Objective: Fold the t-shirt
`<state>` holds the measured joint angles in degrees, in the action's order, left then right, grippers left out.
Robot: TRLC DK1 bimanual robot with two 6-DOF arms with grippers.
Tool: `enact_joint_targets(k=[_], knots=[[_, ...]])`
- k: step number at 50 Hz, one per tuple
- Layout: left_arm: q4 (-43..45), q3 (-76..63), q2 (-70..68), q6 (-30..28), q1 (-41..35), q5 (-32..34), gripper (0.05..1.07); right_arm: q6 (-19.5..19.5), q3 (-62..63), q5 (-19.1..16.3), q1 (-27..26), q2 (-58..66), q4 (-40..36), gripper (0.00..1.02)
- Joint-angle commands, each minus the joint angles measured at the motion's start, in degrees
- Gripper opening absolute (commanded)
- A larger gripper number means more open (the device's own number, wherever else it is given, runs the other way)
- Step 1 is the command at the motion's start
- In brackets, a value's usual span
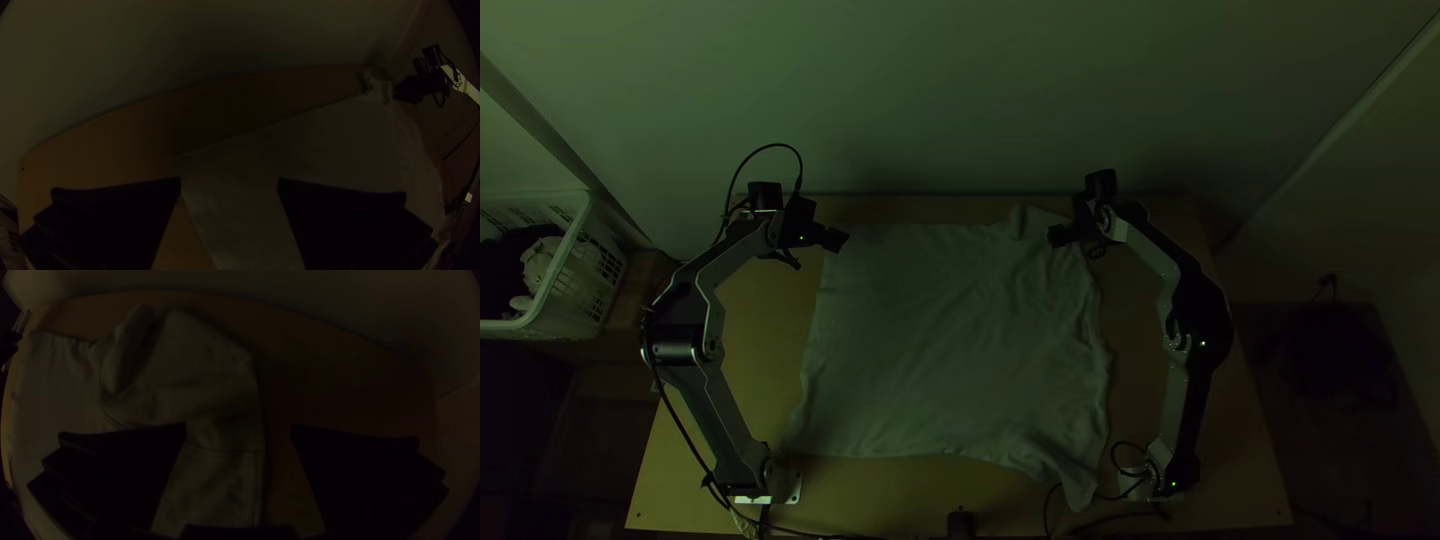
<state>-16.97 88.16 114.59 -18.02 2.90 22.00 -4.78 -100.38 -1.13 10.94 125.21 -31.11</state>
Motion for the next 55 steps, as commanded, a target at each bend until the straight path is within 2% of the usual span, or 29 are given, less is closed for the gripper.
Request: enact_joint_targets(k=[1,22,24,28,31,35,40,45,48,49,51,53,55], knots=[[0.2,1.8,2.1,-0.7,-0.4,0.9,0.98,-0.9,-1.9,-0.3,-0.8,2.8,-0.3,0.95],[3.3,4.8,6.0,-0.6,-0.1,-0.1,0.97,-1.5,-4.2,-0.3,-0.5,4.7,-0.4,0.92],[3.3,5.1,6.3,-0.4,0.0,-0.1,0.91,-1.5,-4.5,-0.3,-0.4,4.8,-0.4,0.91],[3.3,5.7,7.0,-0.5,0.0,-0.1,0.78,-1.3,-4.7,-0.3,0.0,5.0,-0.4,0.84],[3.3,5.7,7.3,-0.5,-0.1,-0.1,0.76,-1.4,-4.5,-0.3,0.4,5.0,-0.4,0.81],[3.3,5.7,7.6,-0.5,0.0,-0.1,0.73,-1.6,-4.1,-0.3,0.8,4.9,-0.4,0.67],[3.4,5.8,7.8,-0.2,0.2,-0.1,0.49,-1.6,-3.9,-0.4,1.0,5.0,-0.3,0.57],[4.0,5.9,7.9,0.4,0.4,0.0,0.38,-1.6,-3.9,-0.4,1.2,5.6,-0.1,0.51],[4.6,6.1,8.3,0.4,0.4,0.0,0.26,-1.7,-4.2,-0.4,1.3,5.9,-0.1,0.51],[4.7,6.3,8.5,0.5,0.5,0.0,0.21,-1.8,-4.2,-0.4,1.3,6.0,0.0,0.46],[4.7,6.7,8.8,0.5,0.5,0.0,0.2,-1.8,-4.2,-0.4,1.4,6.1,0.4,0.36],[4.7,7.0,9.2,0.5,0.5,0.0,0.19,-1.8,-4.2,-0.4,1.4,6.1,1.1,0.29],[4.7,7.4,9.5,0.4,0.5,0.2,0.13,-1.8,-4.2,-0.4,1.4,6.1,1.4,0.23]])
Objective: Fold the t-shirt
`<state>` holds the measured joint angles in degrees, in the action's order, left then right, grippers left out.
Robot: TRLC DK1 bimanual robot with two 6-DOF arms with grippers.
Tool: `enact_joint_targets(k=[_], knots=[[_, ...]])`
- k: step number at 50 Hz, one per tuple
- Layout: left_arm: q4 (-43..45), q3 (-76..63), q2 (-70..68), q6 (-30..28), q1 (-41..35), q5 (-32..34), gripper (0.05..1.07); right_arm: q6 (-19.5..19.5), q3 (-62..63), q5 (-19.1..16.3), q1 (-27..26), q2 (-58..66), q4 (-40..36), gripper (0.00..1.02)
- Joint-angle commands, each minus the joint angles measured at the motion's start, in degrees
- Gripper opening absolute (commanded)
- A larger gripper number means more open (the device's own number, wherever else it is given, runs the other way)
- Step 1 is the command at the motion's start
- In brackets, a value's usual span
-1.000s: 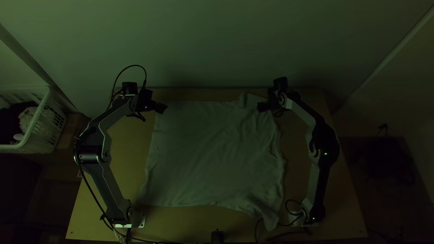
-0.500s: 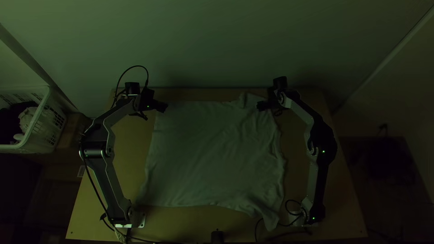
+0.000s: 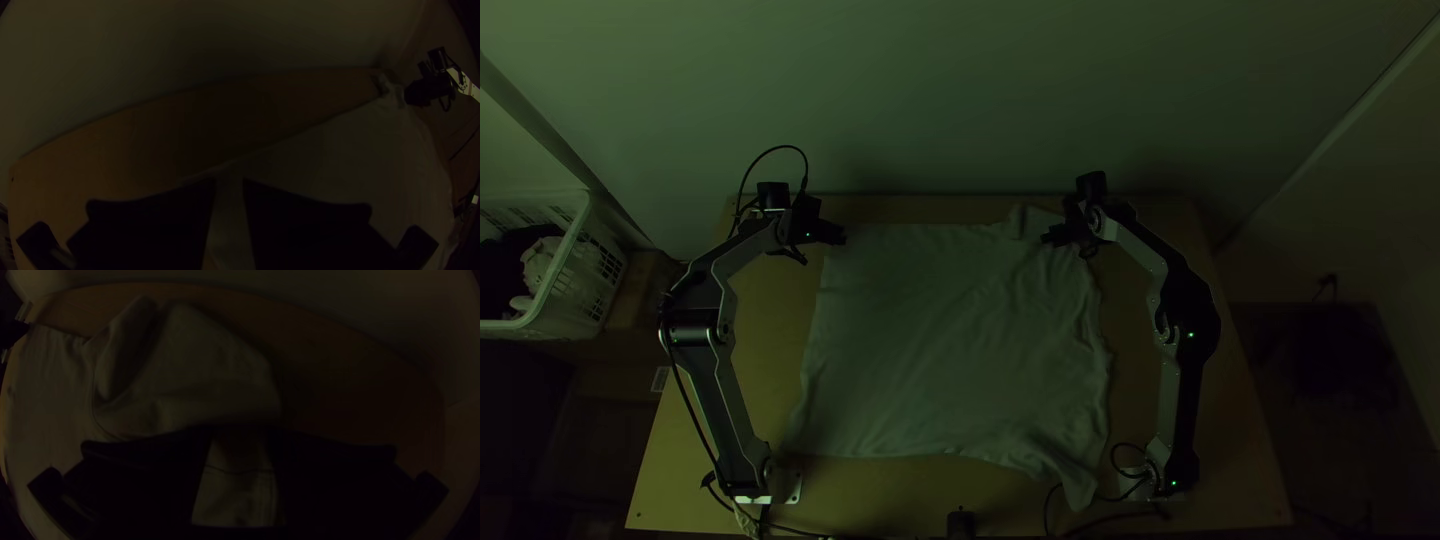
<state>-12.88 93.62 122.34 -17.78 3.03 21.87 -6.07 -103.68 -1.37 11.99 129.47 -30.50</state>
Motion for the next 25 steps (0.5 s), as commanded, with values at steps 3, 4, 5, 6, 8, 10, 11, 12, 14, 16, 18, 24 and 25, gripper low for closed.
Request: enact_joint_targets(k=[3,4,5,6,8,10,11,12,14,16,18,24,25], knots=[[0.6,2.2,2.0,0.2,0.4,0.8,0.08,-0.5,-1.0,-0.1,0.3,1.9,1.3,0.11],[0.6,2.3,2.1,0.2,0.4,0.8,0.08,-0.5,-1.0,0.0,0.3,1.9,1.5,0.08],[0.6,2.3,2.2,0.2,0.4,0.8,0.08,-0.6,-1.0,0.0,0.4,2.0,1.6,0.05],[0.5,2.4,2.2,0.2,0.4,0.8,0.08,-0.7,-1.0,0.0,0.4,2.0,1.7,0.03],[0.4,2.4,2.3,0.2,0.4,0.8,0.08,-0.7,-0.9,0.0,0.5,2.1,1.7,0.03],[0.3,2.4,2.3,0.2,0.4,0.8,0.08,-0.7,-0.8,0.0,0.5,2.1,1.7,0.02],[0.4,2.4,2.4,0.2,0.4,0.8,0.08,-0.7,-0.8,0.0,0.6,2.1,1.7,0.02],[0.4,2.4,2.4,0.2,0.4,0.7,0.08,-0.7,-0.8,0.0,0.6,2.1,1.7,0.02],[0.6,2.4,2.5,0.3,0.5,0.8,0.08,-0.7,-0.8,0.0,0.6,2.1,1.7,0.02],[0.7,2.5,2.5,0.7,0.7,0.8,0.08,-0.7,-0.8,0.0,0.7,2.1,1.7,0.02],[0.7,2.8,2.5,1.6,0.8,0.8,0.08,-0.7,-0.9,-0.1,0.7,1.9,1.7,0.02],[1.3,3.8,2.3,3.2,1.3,0.8,0.08,-0.7,-1.1,-0.5,0.7,1.2,1.7,0.02],[1.3,4.0,2.3,3.5,1.4,0.8,0.08,-0.7,-1.1,-0.6,0.7,1.0,1.7,0.02]])
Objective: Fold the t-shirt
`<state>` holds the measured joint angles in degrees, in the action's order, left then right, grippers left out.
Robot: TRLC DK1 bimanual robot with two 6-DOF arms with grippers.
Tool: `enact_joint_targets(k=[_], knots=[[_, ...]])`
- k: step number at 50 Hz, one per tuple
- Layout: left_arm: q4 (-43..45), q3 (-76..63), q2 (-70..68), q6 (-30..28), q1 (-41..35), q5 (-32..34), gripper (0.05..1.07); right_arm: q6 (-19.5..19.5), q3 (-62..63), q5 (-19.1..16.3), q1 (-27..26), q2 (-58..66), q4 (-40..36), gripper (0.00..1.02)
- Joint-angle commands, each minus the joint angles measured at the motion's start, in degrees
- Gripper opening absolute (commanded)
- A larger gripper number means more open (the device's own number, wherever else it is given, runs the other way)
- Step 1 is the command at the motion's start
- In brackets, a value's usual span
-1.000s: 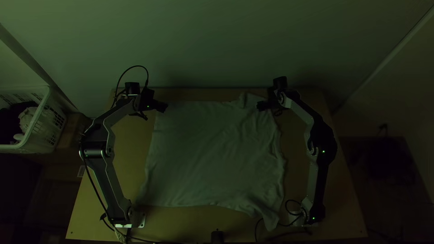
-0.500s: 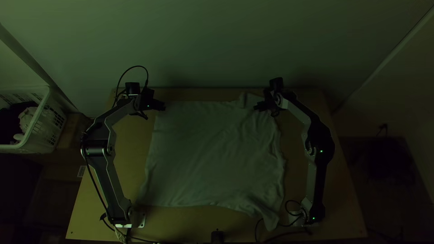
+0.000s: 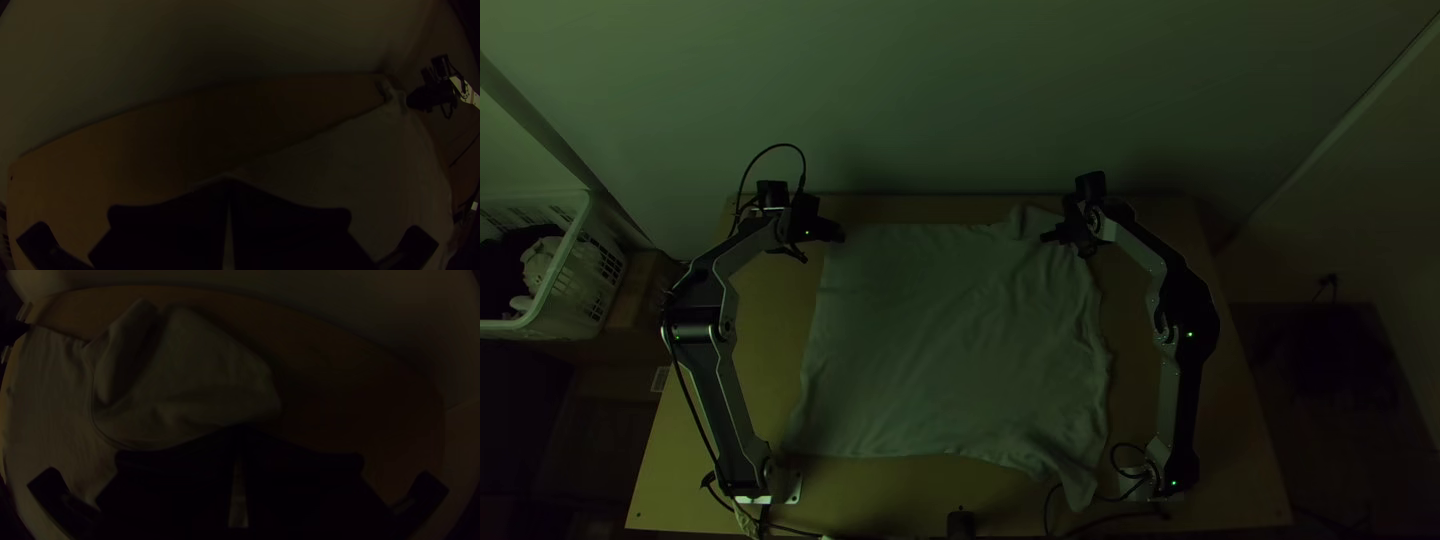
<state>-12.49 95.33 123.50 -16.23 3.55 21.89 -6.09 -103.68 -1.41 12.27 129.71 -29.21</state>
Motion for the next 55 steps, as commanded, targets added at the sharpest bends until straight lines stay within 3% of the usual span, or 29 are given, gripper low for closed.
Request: enact_joint_targets(k=[1,10,19,21,24,26,30,38,55], knots=[[0.9,2.6,1.0,2.1,0.9,0.9,0.08,-0.7,-1.1,-0.5,0.4,0.5,0.4,0.02],[0.3,0.8,-3.7,5.1,1.4,2.7,0.08,-0.6,0.9,-1.5,0.7,-3.9,0.3,0.02],[0.1,-3.0,-6.3,3.8,0.0,2.8,0.09,-0.6,3.4,-1.6,2.1,-6.7,0.4,0.02],[0.0,-3.0,-5.7,3.0,-0.1,2.7,0.2,-0.6,3.3,-1.6,2.1,-6.4,0.4,0.02],[-0.2,-2.5,-4.9,2.7,-0.1,2.7,0.62,-0.6,3.2,-1.6,2.1,-6.0,0.5,0.02],[-0.2,-2.4,-4.9,2.4,0.0,2.8,0.74,-0.6,3.2,-1.6,2.1,-6.0,0.6,0.02],[-0.1,-2.1,-4.6,2.5,0.1,2.7,0.75,-0.6,3.3,-1.6,1.9,-5.8,0.7,0.02],[-2.6,-1.7,-3.3,0.1,0.6,1.9,0.97,-0.7,4.0,-1.9,1.5,-5.9,0.8,0.02],[-2.8,-0.1,0.7,-1.4,1.0,0.3,0.98,-0.7,4.8,-2.2,1.7,-6.3,1.1,0.02]])
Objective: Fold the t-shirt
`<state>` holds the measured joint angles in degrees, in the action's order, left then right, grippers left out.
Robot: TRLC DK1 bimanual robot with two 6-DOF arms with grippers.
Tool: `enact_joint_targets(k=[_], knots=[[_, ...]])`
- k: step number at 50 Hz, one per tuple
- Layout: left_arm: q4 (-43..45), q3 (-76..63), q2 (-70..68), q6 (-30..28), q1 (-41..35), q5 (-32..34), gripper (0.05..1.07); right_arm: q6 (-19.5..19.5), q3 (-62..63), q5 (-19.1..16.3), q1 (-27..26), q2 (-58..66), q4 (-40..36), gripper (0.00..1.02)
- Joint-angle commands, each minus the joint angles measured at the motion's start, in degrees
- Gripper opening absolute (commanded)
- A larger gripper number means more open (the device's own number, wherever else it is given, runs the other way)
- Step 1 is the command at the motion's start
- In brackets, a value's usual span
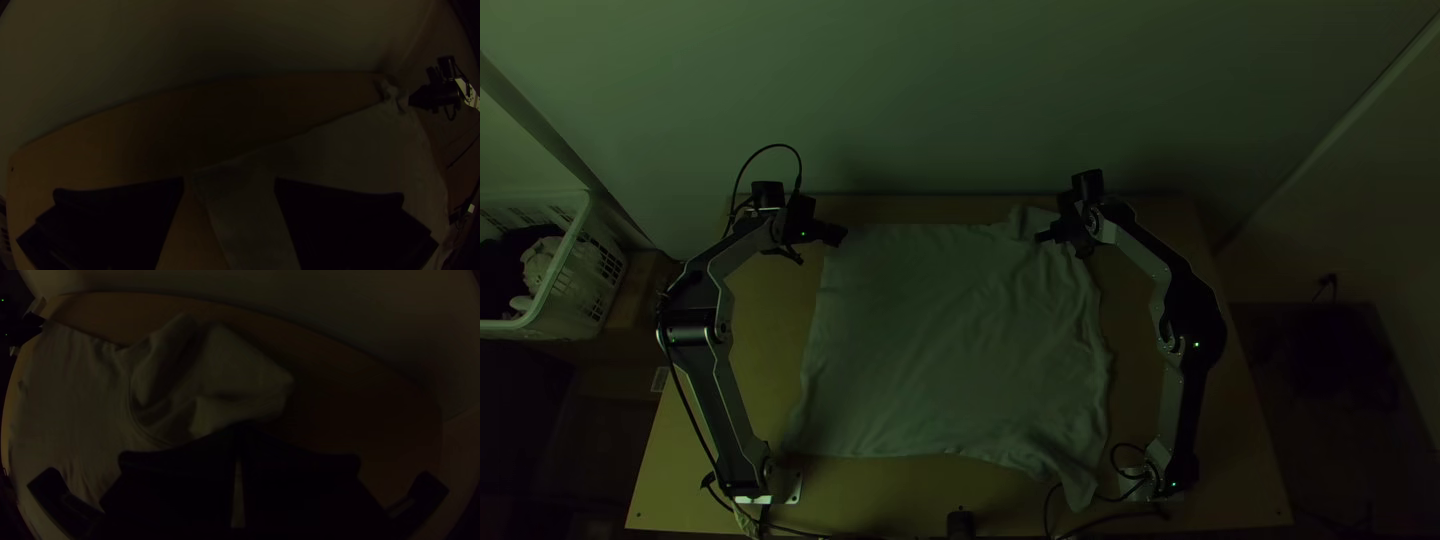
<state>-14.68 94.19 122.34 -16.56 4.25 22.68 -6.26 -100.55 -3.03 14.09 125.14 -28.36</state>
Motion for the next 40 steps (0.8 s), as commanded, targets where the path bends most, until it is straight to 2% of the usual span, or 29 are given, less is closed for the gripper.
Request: enact_joint_targets(k=[1,4,6,9,15,16,24,32,40], knots=[[-0.6,1.1,1.9,-1.2,0.4,-0.4,0.98,-0.5,1.8,-0.6,-0.1,-1.7,0.2,0.02],[-0.5,1.2,2.2,-1.5,0.4,-0.4,0.96,-0.5,1.9,-0.7,-0.1,-1.8,0.4,0.02],[-0.5,1.3,2.4,-1.6,0.4,-0.4,0.86,-0.5,2.1,-0.7,0.0,-1.8,0.6,0.02],[-0.4,1.3,2.5,-1.7,0.5,-0.4,0.65,-0.5,2.2,-0.7,0.1,-1.8,0.8,0.02],[1.7,1.2,2.3,-0.6,1.0,-0.4,0.11,-0.5,2.5,-0.8,0.2,-1.9,1.0,0.02],[2.2,1.3,2.3,0.1,1.2,-0.4,0.08,-0.5,2.5,-0.8,0.2,-1.9,1.0,0.02],[2.4,0.9,1.2,0.9,1.3,-0.4,0.08,-0.3,3.0,-0.8,0.2,-2.3,1.4,0.02],[2.9,-0.3,-1.7,4.8,1.5,0.4,0.08,0.1,4.5,-0.8,0.2,-4.8,2.1,0.02],[2.9,-3.1,-6.0,6.2,1.0,2.0,0.08,0.3,7.0,-1.0,0.2,-9.0,2.2,0.02]])
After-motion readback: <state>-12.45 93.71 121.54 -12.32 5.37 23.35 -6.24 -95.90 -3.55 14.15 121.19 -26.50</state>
